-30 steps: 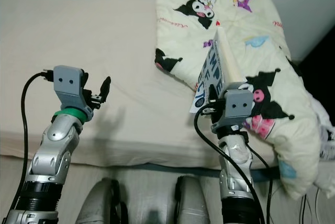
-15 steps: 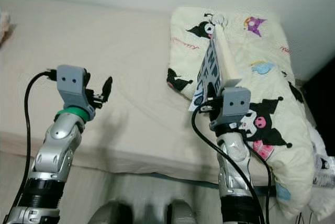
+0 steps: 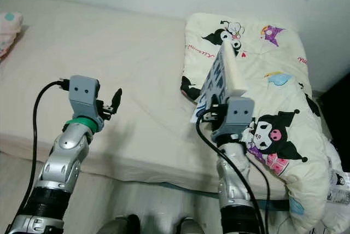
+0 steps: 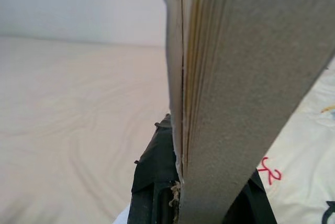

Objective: Clean up the room

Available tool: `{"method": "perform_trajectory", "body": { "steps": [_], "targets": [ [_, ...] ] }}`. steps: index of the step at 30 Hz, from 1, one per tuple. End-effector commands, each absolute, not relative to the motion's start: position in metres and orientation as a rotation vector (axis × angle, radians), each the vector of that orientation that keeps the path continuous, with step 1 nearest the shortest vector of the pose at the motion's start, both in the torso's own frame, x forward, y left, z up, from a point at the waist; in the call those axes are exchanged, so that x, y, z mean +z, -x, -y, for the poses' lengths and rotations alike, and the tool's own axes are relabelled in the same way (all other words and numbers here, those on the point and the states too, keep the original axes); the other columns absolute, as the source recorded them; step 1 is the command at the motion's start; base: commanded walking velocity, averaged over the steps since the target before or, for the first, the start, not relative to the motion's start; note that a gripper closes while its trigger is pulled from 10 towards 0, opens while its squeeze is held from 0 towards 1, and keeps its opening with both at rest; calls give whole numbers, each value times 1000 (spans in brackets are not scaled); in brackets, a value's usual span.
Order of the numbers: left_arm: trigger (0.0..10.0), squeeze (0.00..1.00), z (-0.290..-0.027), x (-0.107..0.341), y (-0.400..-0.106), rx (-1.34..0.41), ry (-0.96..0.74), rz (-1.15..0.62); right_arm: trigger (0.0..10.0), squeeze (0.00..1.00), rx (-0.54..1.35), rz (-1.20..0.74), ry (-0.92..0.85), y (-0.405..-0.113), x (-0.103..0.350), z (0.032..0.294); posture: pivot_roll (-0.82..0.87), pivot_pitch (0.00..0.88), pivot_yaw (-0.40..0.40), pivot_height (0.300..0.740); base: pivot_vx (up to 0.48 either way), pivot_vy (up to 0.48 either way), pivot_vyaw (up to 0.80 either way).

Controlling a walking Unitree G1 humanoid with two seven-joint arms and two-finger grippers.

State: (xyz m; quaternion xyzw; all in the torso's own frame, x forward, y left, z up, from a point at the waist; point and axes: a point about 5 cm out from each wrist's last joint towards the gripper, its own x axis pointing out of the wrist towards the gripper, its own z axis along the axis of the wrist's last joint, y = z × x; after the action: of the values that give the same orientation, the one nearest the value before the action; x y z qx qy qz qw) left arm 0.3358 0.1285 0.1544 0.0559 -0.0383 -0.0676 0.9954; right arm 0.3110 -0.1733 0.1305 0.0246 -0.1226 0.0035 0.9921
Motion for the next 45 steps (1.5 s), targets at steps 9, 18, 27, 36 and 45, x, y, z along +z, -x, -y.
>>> {"method": "perform_trajectory", "body": {
  "steps": [9,18,27,36,45],
  "targets": [
    [10000,0,-128,142,-331,-158,-130,46,10000,0,11,264,-55,-311,131,171,-23,92,49,740,0,0,0],
    [10000,0,-130,142,-332,-154,-132,47,10000,0,7,267,-54,-311,131,173,-22,92,51,740,0,0,0],
    [10000,0,-130,141,-332,-156,-135,45,10000,0,24,260,-63,-313,131,167,-19,90,53,740,-189,0,0],
    [10000,0,-130,141,-332,-153,-134,47,10000,0,32,266,-72,-314,134,165,-20,92,53,740,-322,0,0],
    [10000,0,-131,141,-331,-151,-134,47,10000,0,33,267,-147,-314,136,167,-20,95,55,740,-325,0,527]
  ]
}}
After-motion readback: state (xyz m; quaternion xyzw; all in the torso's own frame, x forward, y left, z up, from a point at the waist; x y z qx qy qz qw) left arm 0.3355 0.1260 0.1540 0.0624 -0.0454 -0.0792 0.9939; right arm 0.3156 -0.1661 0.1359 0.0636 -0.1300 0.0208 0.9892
